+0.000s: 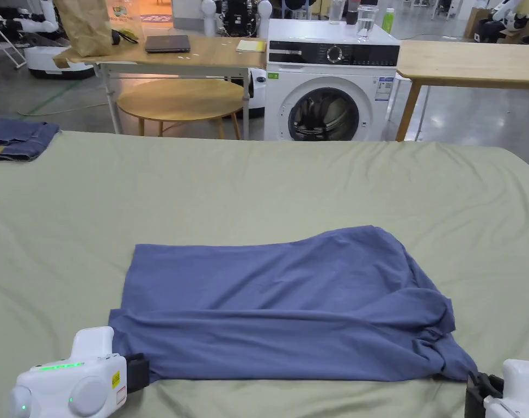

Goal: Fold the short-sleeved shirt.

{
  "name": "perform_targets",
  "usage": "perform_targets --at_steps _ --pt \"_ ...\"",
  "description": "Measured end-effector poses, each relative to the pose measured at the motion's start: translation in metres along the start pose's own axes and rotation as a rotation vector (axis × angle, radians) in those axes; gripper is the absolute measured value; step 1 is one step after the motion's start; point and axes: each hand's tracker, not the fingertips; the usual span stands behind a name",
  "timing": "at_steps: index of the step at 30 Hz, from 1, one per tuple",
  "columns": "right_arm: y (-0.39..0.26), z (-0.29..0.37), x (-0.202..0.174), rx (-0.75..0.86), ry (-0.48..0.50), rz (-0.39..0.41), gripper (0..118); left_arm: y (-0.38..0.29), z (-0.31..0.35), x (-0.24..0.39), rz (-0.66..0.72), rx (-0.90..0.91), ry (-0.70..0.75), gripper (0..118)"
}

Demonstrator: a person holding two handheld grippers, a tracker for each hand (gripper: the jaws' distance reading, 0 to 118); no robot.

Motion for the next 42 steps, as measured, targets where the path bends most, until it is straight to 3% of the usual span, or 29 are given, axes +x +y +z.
perform_targets --at_steps 1,3,4,5,6,7,13,14,15,16,17,18,24,32,37,42 --pt "0.001 -0.009 0.007 -0.010 -0.011 -0.003 0 0.000 -0.001 0.005 -0.035 0.004 0.016 71" --pt "0.005 -0.028 0.021 -0.017 -0.038 -0.010 2 0.001 0.011 0.010 -0.085 0.054 0.007 44" --pt "0.008 -0.037 0.027 -0.030 -0.030 -0.021 29 0.002 0.017 0.011 -0.086 0.059 -0.022 18" --pt "0.011 -0.047 0.032 -0.054 -0.012 -0.041 65 0.004 0.021 0.012 -0.088 0.075 -0.036 9" --pt "0.015 -0.058 0.035 -0.078 -0.004 -0.057 103 0.005 0.023 0.013 -0.102 0.081 -0.060 9" --pt "0.019 -0.068 0.035 -0.090 -0.002 -0.055 118 0.006 0.024 0.015 -0.109 0.077 -0.039 8" --pt "0.027 -0.110 0.017 -0.185 0.086 0.046 114 0.011 0.031 0.012 -0.092 0.089 -0.046 8" --pt "0.026 -0.114 0.014 -0.201 0.078 0.061 98 0.011 0.031 0.012 -0.093 0.087 -0.047 8" --pt "0.025 -0.116 0.011 -0.222 0.074 0.074 65 0.011 0.030 0.011 -0.096 0.082 -0.049 8" --pt "0.024 -0.117 0.012 -0.247 0.147 0.034 26 0.009 0.028 0.009 -0.092 0.074 -0.063 8" --pt "0.025 -0.113 0.011 -0.236 0.169 -0.002 18 0.008 0.027 0.008 -0.085 0.067 -0.075 7" --pt "0.029 -0.107 0.011 -0.236 0.134 0.018 14 0.005 0.027 0.006 -0.086 0.067 -0.077 6" --pt "0.044 -0.038 0.027 -0.150 0.187 -0.050 11 0.002 0.063 -0.001 -0.088 0.117 -0.099 6" --pt "0.043 0.070 0.037 -0.098 0.207 0.020 11 -0.029 0.157 -0.005 -0.139 0.162 -0.129 6" --pt "-0.015 0.069 0.031 -0.233 0.160 0.070 11 -0.077 0.157 -0.017 -0.050 0.078 -0.165 6" --pt "-0.058 0.050 0.036 -0.284 0.125 -0.041 14 -0.104 0.141 -0.019 0.045 0.066 -0.179 7"
